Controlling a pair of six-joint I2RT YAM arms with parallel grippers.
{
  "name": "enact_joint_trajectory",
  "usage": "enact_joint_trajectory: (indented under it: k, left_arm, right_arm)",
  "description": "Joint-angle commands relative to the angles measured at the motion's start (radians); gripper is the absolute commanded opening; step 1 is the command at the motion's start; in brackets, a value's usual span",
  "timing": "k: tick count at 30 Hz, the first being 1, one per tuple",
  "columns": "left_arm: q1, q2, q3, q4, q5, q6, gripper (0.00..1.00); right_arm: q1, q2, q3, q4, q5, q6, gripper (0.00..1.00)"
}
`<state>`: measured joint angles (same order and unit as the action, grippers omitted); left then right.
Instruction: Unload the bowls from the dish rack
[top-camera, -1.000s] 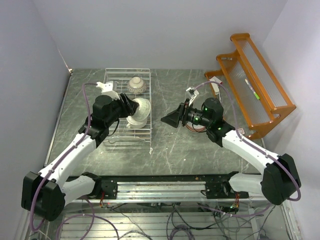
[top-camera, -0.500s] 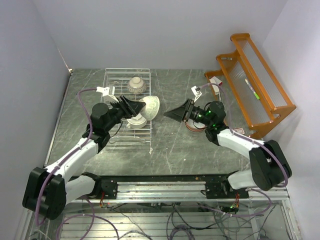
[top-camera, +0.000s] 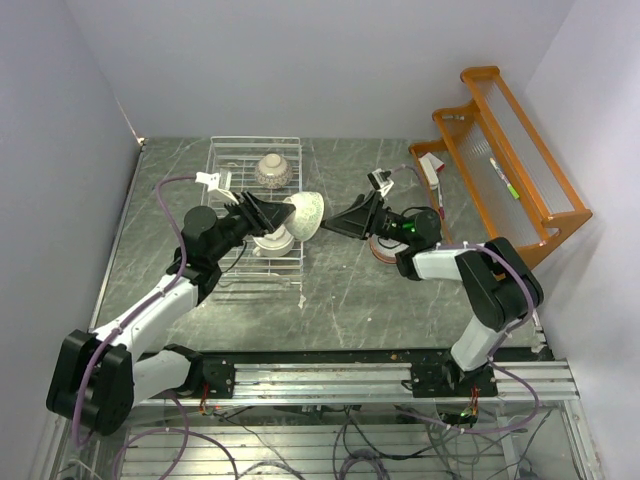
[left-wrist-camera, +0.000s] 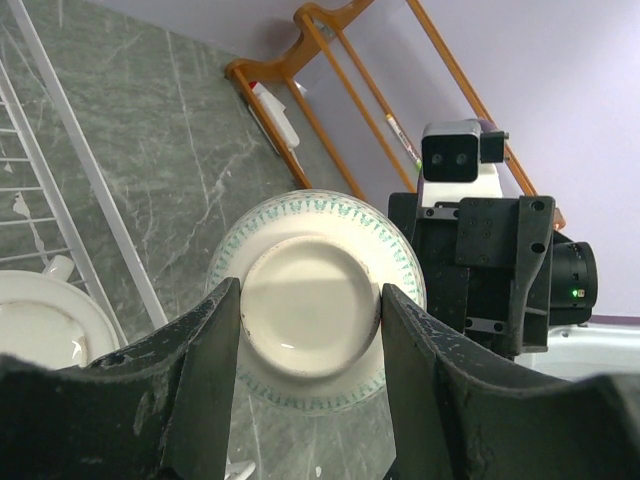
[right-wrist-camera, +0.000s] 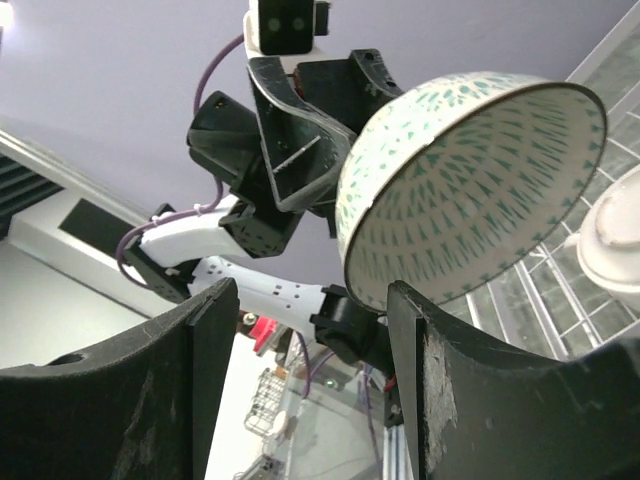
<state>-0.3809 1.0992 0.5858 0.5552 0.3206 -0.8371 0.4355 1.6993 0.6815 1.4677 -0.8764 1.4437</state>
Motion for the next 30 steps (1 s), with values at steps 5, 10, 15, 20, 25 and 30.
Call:
enact_joint_trajectory:
  k: [5,10,15,20,25,30]
  left_arm:
    - [0.007,0.013,0.033,0.110,0.043,-0.013,0.07]
    - [0.007,0.005,0.042,0.069,0.033,0.011,0.07]
    - [0.006,0.020,0.037,0.078,0.032,0.011,0.07]
    - [0.005,0.037,0.044,0.086,0.041,0.011,0.07]
    - [0.005,0.043,0.048,0.087,0.042,0.011,0.07]
    - [0.005,0.036,0.045,0.079,0.047,0.018,0.07]
  right_arm:
    - [-0.003,0.096,0.064,0.271,-0.033,0.133,0.60]
    - [-0.003,0.121,0.084,0.283,-0.030,0.140,0.50]
    - [-0.002,0.131,0.103,0.286,-0.033,0.148,0.42]
    - [-0.001,0.130,0.117,0.268,-0.033,0.140,0.38]
    - [0.000,0.138,0.126,0.277,-0.031,0.149,0.26]
    - [0.002,0.151,0.129,0.308,-0.035,0.161,0.03]
